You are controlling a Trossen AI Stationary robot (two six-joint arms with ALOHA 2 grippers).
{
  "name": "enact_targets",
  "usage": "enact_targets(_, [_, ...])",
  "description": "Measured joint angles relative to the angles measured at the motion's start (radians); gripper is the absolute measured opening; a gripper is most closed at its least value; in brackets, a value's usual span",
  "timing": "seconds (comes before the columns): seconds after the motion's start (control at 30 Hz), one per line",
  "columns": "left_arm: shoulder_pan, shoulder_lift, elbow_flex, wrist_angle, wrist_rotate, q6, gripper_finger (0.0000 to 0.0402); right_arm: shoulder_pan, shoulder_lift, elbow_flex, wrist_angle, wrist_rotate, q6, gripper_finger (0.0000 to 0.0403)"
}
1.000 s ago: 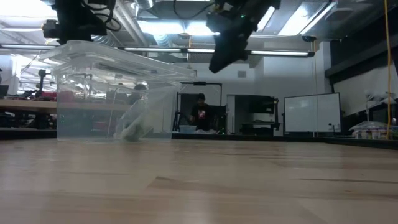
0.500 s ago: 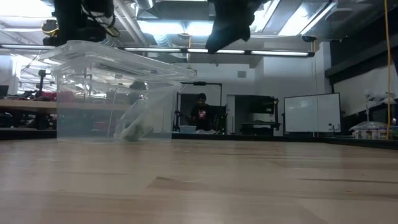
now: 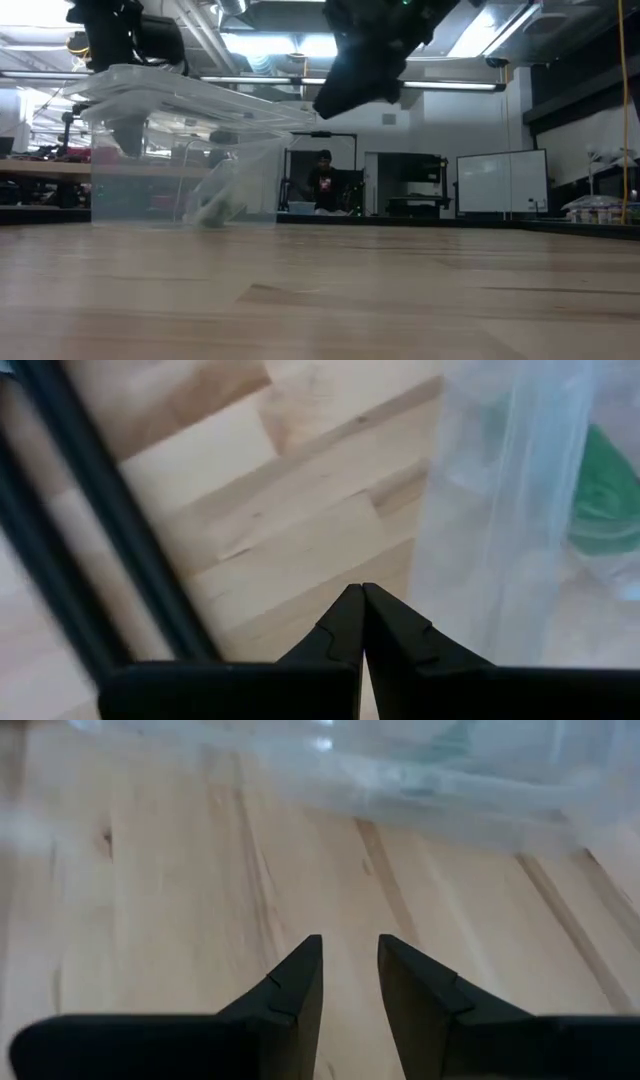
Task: Roll bandage
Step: Close the transparent bin with the transparent bin cover
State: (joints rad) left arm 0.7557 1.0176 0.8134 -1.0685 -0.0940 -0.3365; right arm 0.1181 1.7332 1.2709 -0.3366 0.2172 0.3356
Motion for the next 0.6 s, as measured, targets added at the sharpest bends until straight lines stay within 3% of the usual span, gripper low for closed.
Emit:
enact_targets(0.17, [0.000,0.000,-0.029,0.049,0.051,-0.001,0.0000,-0.002,0.000,-0.016,0.092,-0.001,-0.011,0.0104])
enact_targets(0.6, [-0.001,0.000,-0.033,0.064,0.094,-0.008,0.0000,-0.034,0.005,-0.017,0.108,-0.015,-0.028,0.0104])
